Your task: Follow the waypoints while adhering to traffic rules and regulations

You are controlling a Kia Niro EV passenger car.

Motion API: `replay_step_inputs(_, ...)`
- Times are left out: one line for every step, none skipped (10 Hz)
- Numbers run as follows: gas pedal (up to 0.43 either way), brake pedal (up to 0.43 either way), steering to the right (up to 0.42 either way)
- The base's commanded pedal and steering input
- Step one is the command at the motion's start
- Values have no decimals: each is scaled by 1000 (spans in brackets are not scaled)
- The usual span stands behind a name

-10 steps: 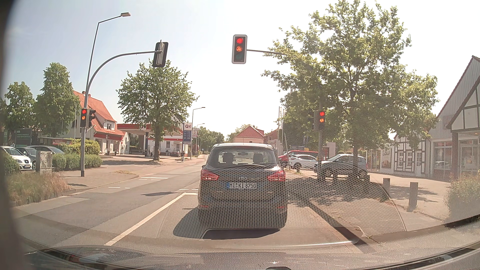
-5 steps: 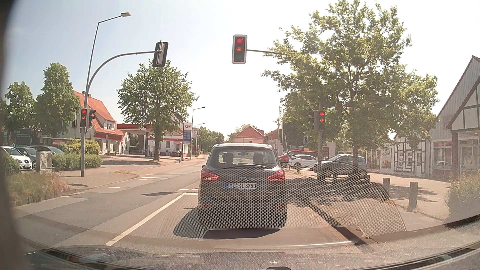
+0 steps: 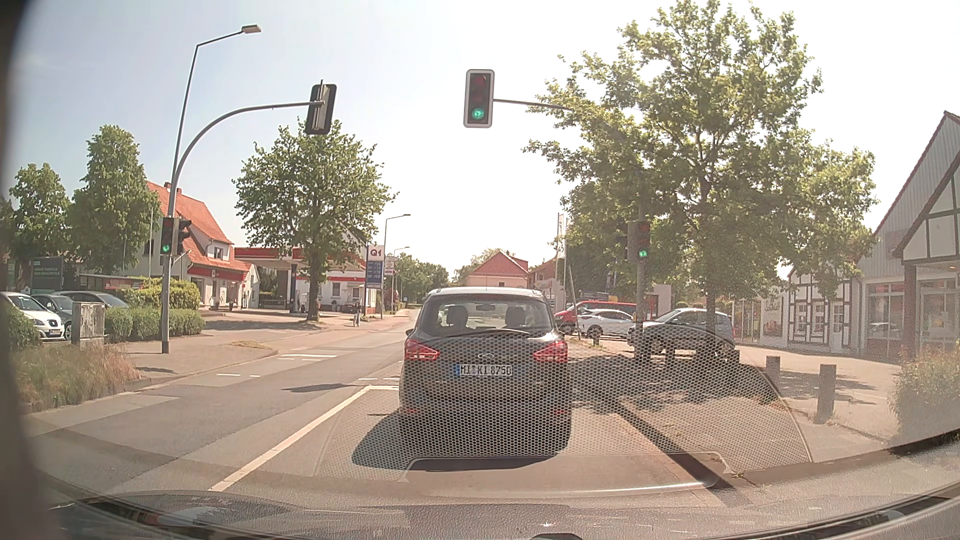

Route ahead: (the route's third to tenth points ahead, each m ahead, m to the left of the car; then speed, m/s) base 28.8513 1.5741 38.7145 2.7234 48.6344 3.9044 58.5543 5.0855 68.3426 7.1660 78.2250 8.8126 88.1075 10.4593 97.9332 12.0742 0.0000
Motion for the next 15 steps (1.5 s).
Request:
replay_step_inputs(0,0,-12)
replay_step_inputs(0,0,-12)
replay_step_inputs(0,0,-12)
replay_step_inputs(0,0,-13)
replay_step_inputs(20,0,-12)
replay_step_inputs(67,0,-12)
replay_step_inputs(138,0,-13)
replay_step_inputs(169,0,-13)
replay_step_inputs(197,0,-13)
replay_step_inputs(209,0,-13)
replay_step_inputs(220,0,-13)
replay_step_inputs(240,0,-13)
replay_step_inputs(260,0,-13)
replay_step_inputs(268,0,-13)
replay_step_inputs(287,0,-13)
